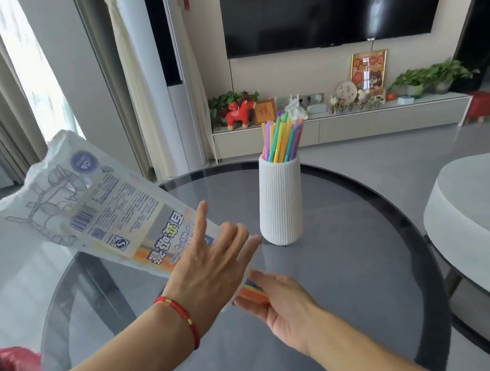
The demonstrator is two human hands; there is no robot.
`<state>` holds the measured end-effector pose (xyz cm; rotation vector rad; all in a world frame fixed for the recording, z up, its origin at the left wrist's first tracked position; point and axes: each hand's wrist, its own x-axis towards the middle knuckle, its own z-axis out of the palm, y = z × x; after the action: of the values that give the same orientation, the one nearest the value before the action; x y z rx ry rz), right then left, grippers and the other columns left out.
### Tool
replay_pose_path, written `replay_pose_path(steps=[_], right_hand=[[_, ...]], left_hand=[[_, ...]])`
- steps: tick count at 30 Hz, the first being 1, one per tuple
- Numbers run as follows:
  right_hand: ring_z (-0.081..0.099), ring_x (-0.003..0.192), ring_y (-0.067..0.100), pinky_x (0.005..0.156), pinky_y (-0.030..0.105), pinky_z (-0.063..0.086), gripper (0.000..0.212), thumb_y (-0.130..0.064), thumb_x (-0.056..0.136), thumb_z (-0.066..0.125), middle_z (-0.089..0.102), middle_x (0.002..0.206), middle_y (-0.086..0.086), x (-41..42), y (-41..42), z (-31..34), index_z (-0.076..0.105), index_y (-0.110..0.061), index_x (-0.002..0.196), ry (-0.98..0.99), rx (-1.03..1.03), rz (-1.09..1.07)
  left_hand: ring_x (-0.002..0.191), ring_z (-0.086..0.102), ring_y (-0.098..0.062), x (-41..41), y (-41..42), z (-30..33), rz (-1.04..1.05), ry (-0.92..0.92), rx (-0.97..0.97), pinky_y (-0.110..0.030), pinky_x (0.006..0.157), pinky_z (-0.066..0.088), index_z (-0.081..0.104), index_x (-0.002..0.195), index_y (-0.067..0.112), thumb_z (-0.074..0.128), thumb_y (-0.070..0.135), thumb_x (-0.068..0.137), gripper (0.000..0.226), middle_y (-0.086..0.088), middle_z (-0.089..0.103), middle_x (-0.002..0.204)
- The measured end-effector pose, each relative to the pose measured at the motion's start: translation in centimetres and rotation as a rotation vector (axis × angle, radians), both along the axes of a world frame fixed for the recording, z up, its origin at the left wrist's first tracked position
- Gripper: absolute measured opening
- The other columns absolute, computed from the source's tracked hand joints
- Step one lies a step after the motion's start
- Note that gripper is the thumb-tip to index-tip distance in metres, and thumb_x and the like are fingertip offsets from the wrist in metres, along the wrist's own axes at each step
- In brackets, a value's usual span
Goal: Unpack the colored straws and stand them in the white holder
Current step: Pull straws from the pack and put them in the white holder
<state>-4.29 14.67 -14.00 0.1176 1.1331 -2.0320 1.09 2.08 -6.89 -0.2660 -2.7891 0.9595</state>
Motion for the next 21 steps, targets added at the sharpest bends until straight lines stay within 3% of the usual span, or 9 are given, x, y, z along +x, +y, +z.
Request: replay_pose_path(steps=[2, 6, 13, 17, 19, 21], right_hand=[[0.083, 0.09, 0.033, 0.067, 0.032, 0.067, 0.019, -0.008, 0.093, 0.078, 0.082, 0.104, 0.024, -0.2, 0.3, -0.3, 0.079, 0.006, 0.105, -0.003, -0.035, 0.006], [0.082, 0.095, 0.034, 0.075, 0.031, 0.067, 0.016, -0.007, 0.089, 0.08, 0.081, 0.108, 0.025, -0.8, 0.6, -0.4, 0.083, 0.006, 0.097, 0.057, -0.064, -0.024], [0.083, 0.077, 0.025, 0.068, 0.019, 0.063, 0.008, 0.006, 0.089, 0.076, 0.083, 0.096, 0.021, -2.0, 1.6, 0.3, 0.079, 0.006, 0.097, 0.176, -0.021, -0.029], [0.079, 0.066, 0.021, 0.065, 0.018, 0.063, 0.005, 0.006, 0.09, 0.074, 0.081, 0.088, 0.016, -4.5, 3.8, 1.9, 0.079, 0.004, 0.092, 0.275, 0.048, -0.057], [0.08, 0.069, 0.022, 0.065, 0.017, 0.063, 0.009, 0.0, 0.084, 0.079, 0.081, 0.089, 0.016, -5.5, 5.5, 2.6, 0.08, 0.004, 0.091, 0.328, 0.075, -0.058], [0.081, 0.072, 0.022, 0.068, 0.018, 0.063, 0.019, -0.009, 0.074, 0.084, 0.082, 0.09, 0.017, -6.0, 6.9, 3.0, 0.082, 0.002, 0.089, 0.415, 0.124, -0.049]], left_hand=[[0.125, 0.037, -0.046, 0.2, -0.5, 0.1, 0.003, 0.016, 0.046, -0.082, 0.107, 0.001, 0.011, 0.149, 0.013, 0.069, 0.008, 0.073, 0.096, -0.024, 0.034, 0.134], [0.121, 0.04, -0.039, 1.1, -1.8, -0.5, 0.028, 0.041, 0.088, -0.075, 0.109, 0.01, 0.008, 0.152, 0.011, 0.04, 0.007, 0.065, 0.093, -0.022, 0.035, 0.132], [0.124, 0.041, -0.033, 1.2, -3.4, -2.0, 0.124, 0.001, 0.181, -0.072, 0.111, 0.017, 0.002, 0.153, 0.017, 0.074, 0.021, 0.066, 0.113, -0.015, 0.035, 0.138], [0.119, 0.047, -0.026, 1.5, -5.4, -3.0, 0.171, -0.03, 0.3, -0.064, 0.117, 0.017, -0.017, 0.152, 0.024, 0.074, 0.029, 0.066, 0.126, -0.007, 0.035, 0.135], [0.121, 0.048, -0.024, 1.6, -6.5, -3.4, 0.214, -0.111, 0.415, -0.061, 0.118, 0.018, -0.023, 0.15, 0.032, 0.072, 0.028, 0.065, 0.128, -0.001, 0.032, 0.136], [0.133, 0.04, -0.023, 1.8, -7.5, -3.3, 0.29, -0.288, 0.618, -0.064, 0.118, 0.013, -0.026, 0.147, 0.041, 0.079, 0.04, 0.063, 0.134, 0.003, 0.026, 0.143]])
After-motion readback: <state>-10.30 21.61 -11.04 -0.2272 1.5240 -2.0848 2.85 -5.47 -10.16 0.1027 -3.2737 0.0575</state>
